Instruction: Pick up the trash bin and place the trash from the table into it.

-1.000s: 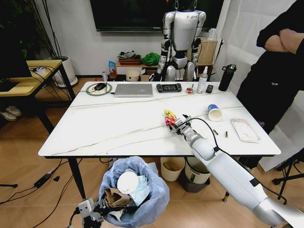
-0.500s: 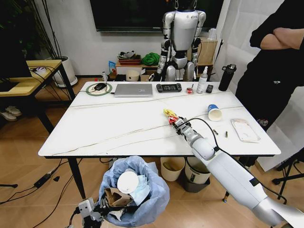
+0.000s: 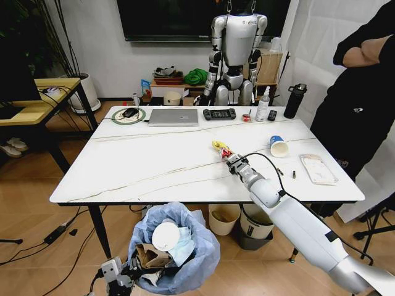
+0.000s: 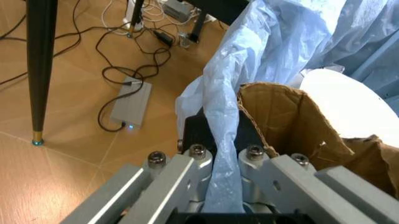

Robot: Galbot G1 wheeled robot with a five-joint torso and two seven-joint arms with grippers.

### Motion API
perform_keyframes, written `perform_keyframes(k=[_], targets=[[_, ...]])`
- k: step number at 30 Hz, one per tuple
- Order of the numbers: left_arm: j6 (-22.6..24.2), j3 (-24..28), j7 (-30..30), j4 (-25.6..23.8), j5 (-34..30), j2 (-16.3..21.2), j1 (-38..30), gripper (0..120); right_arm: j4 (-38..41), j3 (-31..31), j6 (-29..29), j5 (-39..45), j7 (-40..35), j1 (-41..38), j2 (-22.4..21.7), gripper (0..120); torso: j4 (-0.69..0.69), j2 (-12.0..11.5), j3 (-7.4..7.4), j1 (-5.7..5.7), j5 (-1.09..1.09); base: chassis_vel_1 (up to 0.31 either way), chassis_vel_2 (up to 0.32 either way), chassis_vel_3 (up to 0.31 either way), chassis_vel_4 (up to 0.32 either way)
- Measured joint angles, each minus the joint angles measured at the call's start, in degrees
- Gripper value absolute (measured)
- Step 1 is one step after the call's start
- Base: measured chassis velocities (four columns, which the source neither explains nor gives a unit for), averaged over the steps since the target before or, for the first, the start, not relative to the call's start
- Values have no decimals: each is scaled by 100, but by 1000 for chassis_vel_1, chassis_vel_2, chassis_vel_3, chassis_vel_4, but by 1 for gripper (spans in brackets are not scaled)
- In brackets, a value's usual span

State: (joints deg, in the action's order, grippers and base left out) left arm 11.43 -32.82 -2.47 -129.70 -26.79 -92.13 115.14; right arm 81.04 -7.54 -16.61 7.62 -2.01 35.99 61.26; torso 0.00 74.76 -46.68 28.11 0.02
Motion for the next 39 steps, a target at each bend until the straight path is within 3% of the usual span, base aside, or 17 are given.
perform_keyframes(k=[4, 7, 12, 16, 20, 32, 39], targets=[[-3, 12, 0, -2, -11, 0, 9, 0, 474, 268, 39, 674, 37, 171, -209, 7, -2, 0, -1, 1, 0, 0, 0, 0, 0], [-3, 37, 1, -2, -23, 0, 11, 0, 1357, 507, 62, 1706, 36, 371, -476, 7, -2, 0, 0, 1, -2, 0, 0, 0, 0], [-1, 35, -11, -39, -72, 16, 21, 0, 2398, 597, 180, 2665, 26, 578, -719, 7, 0, 0, 1, 0, -4, 0, 0, 0, 0], [21, 16, -34, -112, -110, 46, 40, 0, 2899, 428, 320, 3237, -14, 728, -791, 7, -2, 0, 1, 0, -1, 0, 0, 0, 0], [47, -3, -41, -175, -121, 63, 77, 0, 3618, -259, 511, 3926, -82, 766, -773, 7, -1, 0, 1, 0, -4, 0, 0, 0, 0], [80, -58, -53, -303, -98, 11, 144, 0, 4028, -1858, 1091, 3986, 113, 846, -637, 7, -1, 0, 1, 0, -2, 0, 0, 0, 0], [104, -104, -70, -401, -99, 0, 160, 0, 4003, -1999, 1248, 3486, 278, 1112, -772, 7, 0, 0, 1, -1, -1, 0, 0, 0, 0]])
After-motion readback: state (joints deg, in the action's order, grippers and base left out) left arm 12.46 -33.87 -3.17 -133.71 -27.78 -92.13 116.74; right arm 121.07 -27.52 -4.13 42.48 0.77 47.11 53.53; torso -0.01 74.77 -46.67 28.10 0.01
